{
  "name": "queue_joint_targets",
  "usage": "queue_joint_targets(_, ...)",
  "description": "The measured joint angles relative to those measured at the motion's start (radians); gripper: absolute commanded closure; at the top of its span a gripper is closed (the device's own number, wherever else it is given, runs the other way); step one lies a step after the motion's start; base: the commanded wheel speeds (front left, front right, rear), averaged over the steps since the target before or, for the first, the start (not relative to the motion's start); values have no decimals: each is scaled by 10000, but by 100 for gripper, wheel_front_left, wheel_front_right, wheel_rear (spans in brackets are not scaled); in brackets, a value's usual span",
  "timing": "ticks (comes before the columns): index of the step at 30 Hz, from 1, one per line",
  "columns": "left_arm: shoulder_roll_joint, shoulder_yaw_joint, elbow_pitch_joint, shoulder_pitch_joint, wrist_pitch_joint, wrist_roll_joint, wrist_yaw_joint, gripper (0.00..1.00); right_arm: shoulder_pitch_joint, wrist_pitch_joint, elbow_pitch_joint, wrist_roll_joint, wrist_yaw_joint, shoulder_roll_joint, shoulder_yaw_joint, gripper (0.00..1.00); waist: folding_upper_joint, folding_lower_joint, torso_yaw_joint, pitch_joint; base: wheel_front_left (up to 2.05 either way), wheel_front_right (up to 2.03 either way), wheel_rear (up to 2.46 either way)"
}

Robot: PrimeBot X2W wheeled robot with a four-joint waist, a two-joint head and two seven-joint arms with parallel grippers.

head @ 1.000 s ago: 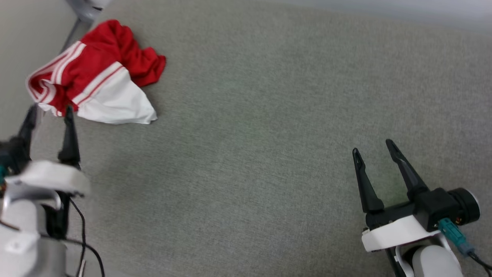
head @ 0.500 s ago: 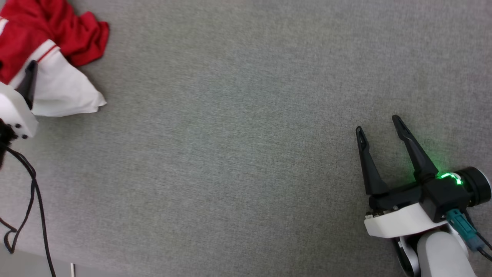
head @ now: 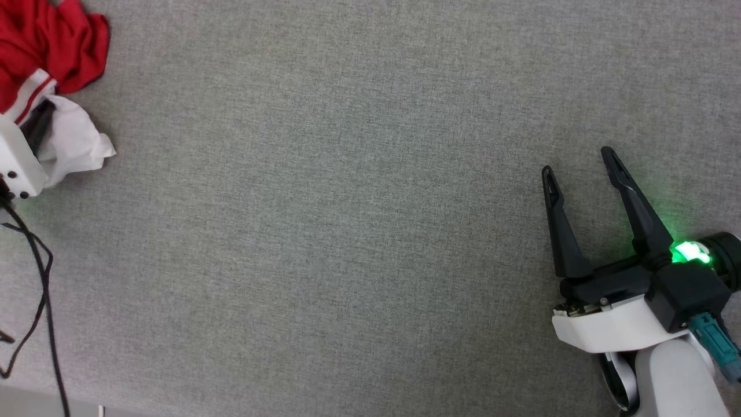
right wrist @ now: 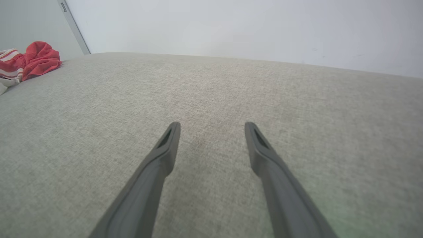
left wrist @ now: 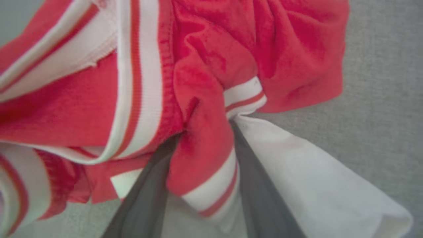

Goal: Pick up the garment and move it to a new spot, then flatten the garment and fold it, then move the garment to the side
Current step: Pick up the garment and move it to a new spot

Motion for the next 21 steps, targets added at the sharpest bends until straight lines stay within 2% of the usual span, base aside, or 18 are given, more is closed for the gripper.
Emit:
queue_joint_targets(3, 213, -295, -67, -8, -357, -468, -6, 100, -6, 0, 8, -6, 0, 2, -35, 0, 0, 0, 19, -25, 0, 0, 0)
queue_joint_targets(9, 261, -698, 311, -48, -2080, -560, -50, 100, -40, 6, 274, 6, -4, -13, -56, 0, 0, 1, 46, -431, 0, 0, 0)
queue_joint_targets(14, 324, -780, 337, -117, -3473, -723, -50, 100, -36, 46, 633, 219, -4, -25, -52, 0, -1, 2, 64, -1099, 0, 0, 0)
queue_joint_targets(21, 594, -1060, -531, 63, -4454, -888, -52, 100, 105, 46, 1032, 702, -6, -33, -102, 0, 0, 1, 75, -2356, 0, 0, 0)
